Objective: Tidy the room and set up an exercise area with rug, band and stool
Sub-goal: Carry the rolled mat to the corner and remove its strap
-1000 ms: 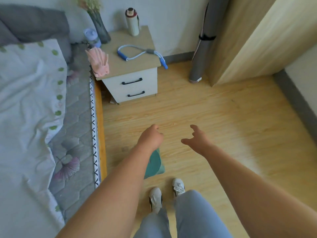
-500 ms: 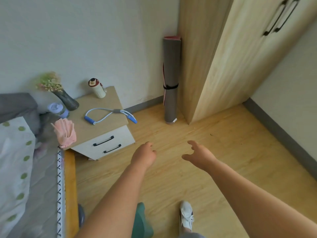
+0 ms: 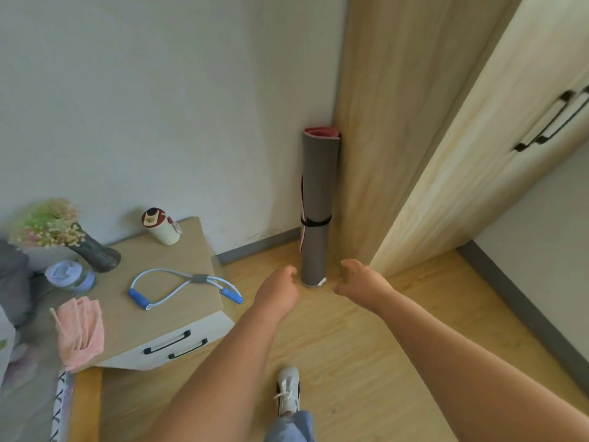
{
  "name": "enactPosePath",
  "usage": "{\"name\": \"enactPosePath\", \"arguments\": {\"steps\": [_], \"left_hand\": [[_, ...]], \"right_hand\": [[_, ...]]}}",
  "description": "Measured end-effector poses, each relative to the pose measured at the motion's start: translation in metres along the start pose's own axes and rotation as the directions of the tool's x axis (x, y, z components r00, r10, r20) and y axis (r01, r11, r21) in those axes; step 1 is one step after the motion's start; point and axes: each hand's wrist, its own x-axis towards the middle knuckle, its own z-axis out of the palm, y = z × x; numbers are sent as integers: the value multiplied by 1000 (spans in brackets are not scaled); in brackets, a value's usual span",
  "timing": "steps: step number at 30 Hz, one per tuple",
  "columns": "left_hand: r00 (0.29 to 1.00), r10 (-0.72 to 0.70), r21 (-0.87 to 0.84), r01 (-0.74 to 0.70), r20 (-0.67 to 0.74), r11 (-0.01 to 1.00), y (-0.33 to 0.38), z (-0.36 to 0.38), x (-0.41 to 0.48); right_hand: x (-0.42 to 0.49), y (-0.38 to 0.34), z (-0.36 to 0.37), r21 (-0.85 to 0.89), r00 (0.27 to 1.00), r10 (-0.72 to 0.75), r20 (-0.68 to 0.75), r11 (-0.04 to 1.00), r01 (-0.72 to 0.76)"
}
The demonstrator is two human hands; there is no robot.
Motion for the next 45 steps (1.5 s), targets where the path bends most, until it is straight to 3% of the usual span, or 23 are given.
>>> {"name": "enactPosePath", "arguments": {"steps": [9,16,21,27,31,35,41,45], "left_hand": [[994,95,76,-99,50,992,53,-74,128],[989,142,94,-146,47,985,93,-102,215],[997,62,111,-66,35,992,124,-126,271],[1000,6,81,-7,16,997,163,-152,329],[1000,-23,76,22,19,997,168,-155,349],[998,-46,75,42,46,996,162,-154,359],[996,-75,104,69,51,992,147,-151,364],[998,-52,126,46,47,991,142,-149,362]], "right_hand": [[114,-64,-72,142,998,10,-56,990,-2],[214,-84,-137,31,997,16,-77,999,-14],[297,-108,-174,29,996,-57,-70,998,59],[381,-130,-192,-106,983,-171,-71,981,163],[421,-139,-195,-325,979,-203,-37,928,180],[439,-138,-186,-438,991,-107,79,890,131],[435,-129,-173,-508,992,-125,3,854,109],[418,-120,-164,-560,997,-52,55,825,74]]}}
